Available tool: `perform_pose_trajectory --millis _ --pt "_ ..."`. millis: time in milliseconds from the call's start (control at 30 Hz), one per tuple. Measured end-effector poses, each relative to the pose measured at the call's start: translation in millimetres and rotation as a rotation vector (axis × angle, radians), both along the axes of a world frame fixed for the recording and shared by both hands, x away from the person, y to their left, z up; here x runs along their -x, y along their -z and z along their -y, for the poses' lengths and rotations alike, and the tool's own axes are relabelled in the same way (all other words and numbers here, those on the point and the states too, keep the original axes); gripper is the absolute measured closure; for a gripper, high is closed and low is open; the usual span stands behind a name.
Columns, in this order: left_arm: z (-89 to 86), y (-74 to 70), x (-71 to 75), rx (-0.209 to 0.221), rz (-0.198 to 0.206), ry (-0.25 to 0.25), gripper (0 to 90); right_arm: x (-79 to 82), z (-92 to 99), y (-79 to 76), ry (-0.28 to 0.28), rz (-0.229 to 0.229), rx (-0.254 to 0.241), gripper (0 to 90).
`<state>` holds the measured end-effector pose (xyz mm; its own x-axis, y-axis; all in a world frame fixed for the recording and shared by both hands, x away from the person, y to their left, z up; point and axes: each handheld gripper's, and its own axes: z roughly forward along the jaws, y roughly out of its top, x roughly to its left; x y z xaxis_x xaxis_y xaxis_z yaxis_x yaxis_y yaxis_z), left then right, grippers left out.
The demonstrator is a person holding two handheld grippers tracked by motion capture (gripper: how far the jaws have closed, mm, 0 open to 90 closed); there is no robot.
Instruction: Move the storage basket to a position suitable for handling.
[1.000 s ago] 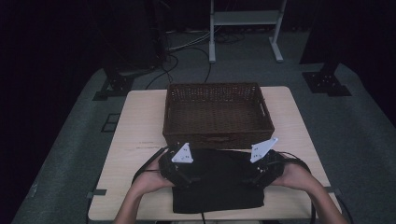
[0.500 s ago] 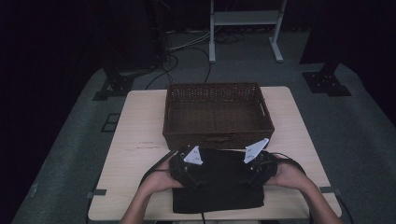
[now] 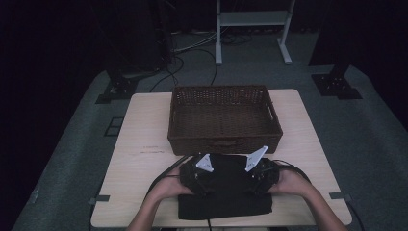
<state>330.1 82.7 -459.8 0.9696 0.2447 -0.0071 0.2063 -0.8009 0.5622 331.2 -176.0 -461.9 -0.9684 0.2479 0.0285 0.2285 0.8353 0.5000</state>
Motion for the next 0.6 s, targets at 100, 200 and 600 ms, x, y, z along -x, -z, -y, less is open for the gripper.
perform_pose_trajectory --millis 100,200,600 --pt "-1.4 5.3 -3.5 0.011 -0.050 -0.012 14.9 -1.0 -1.9 6.3 -0.004 -0.012 0.004 17.8" --pt "-1.8 6.3 -4.2 0.018 -0.069 -0.009 18.4 -1.2 -0.9 8.0 -0.005 -0.014 -0.008 17.7" --pt "3.8 9.3 -12.8 0.007 -0.151 -0.022 30.8 -0.6 -8.0 8.8 0.038 -0.033 0.003 35.3"
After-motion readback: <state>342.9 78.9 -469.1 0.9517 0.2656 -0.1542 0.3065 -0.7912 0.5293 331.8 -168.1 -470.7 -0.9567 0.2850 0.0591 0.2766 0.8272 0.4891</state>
